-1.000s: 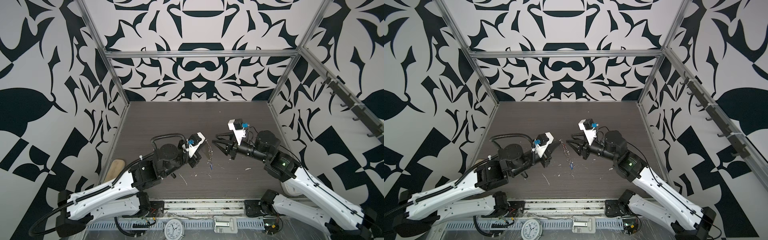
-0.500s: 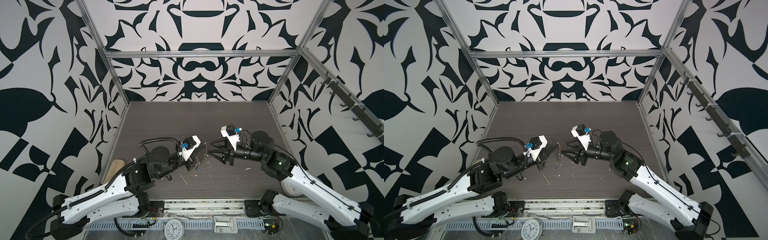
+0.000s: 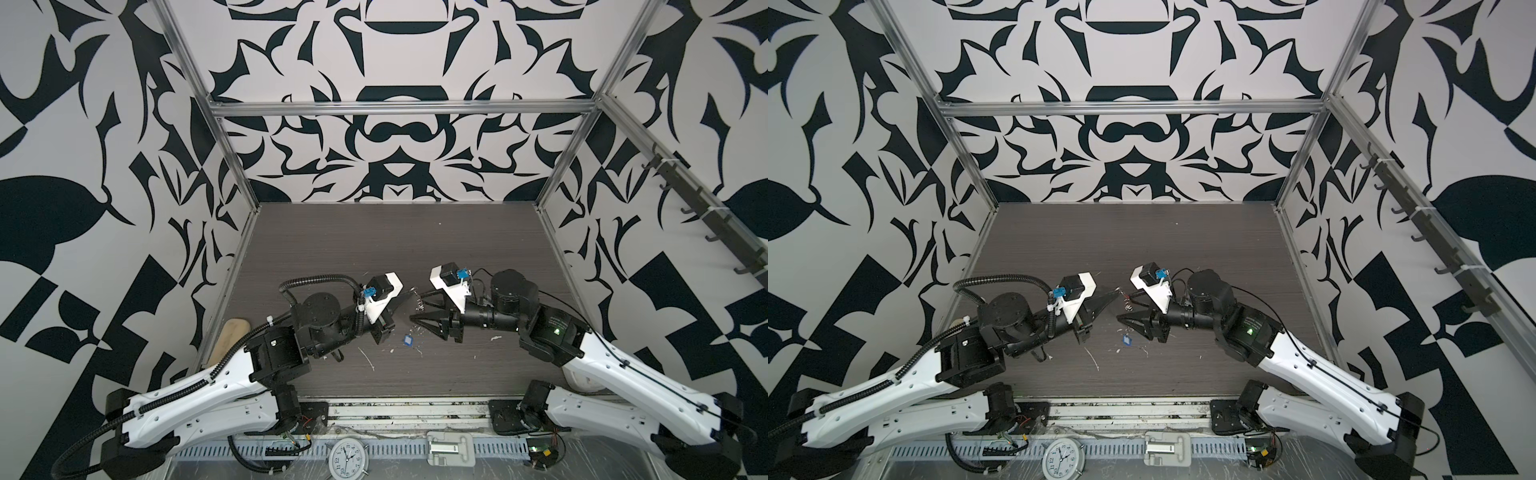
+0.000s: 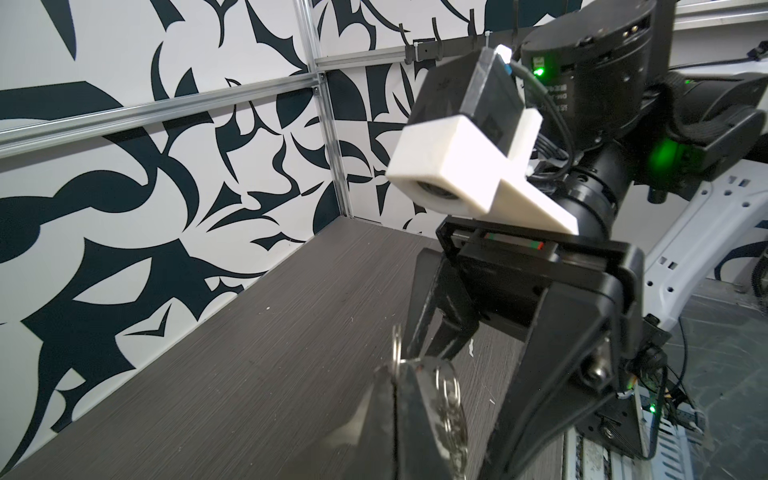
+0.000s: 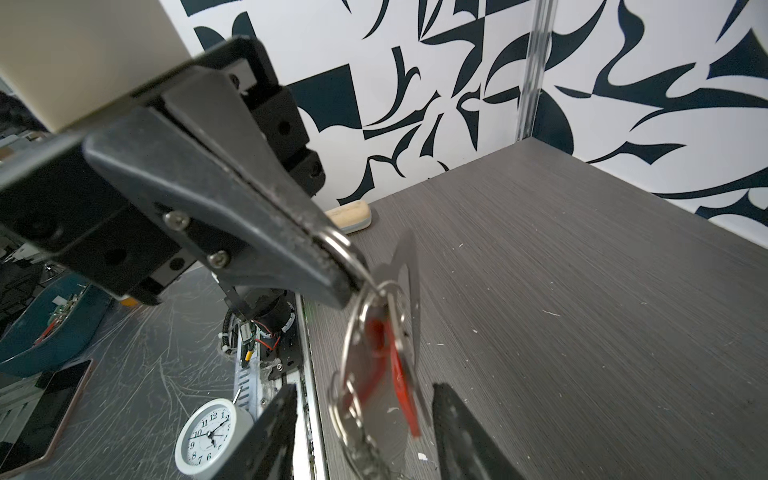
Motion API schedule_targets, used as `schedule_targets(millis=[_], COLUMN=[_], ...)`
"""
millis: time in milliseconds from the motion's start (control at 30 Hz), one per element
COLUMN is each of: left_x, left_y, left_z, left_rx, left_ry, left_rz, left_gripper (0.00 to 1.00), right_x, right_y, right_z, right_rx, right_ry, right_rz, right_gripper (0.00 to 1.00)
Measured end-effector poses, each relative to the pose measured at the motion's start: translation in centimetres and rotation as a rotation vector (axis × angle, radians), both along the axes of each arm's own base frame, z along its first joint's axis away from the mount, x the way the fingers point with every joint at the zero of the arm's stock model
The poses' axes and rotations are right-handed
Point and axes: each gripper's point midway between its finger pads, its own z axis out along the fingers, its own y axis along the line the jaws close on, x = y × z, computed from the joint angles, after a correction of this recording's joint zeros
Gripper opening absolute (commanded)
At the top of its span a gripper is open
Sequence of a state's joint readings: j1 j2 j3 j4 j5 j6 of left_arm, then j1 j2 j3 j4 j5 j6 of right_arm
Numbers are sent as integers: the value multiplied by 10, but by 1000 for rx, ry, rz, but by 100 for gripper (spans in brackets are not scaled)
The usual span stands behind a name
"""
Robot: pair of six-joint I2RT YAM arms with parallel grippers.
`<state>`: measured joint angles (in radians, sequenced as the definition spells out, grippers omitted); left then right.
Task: Remove the keys from the keyring
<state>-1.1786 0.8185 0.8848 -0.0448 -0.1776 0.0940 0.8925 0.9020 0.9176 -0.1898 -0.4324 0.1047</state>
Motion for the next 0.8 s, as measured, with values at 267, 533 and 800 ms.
schedule_targets(millis=[267, 533, 800], left_x=[-2, -13, -36], left_y=[2, 3, 9], left_z=[1, -4, -2], left_rx=[-4, 17, 17], left_ry=[-1, 11, 17], left_rz=[-3, -64, -174], left_gripper=[0, 0, 0], right_x=[-6, -3, -15], right_y=[-13, -26, -10], right_z=[21, 38, 30], right_rx=[41, 82, 78], right_ry=[-56, -115, -62], right_rz=[-23, -85, 32], right_gripper=[53, 47, 51])
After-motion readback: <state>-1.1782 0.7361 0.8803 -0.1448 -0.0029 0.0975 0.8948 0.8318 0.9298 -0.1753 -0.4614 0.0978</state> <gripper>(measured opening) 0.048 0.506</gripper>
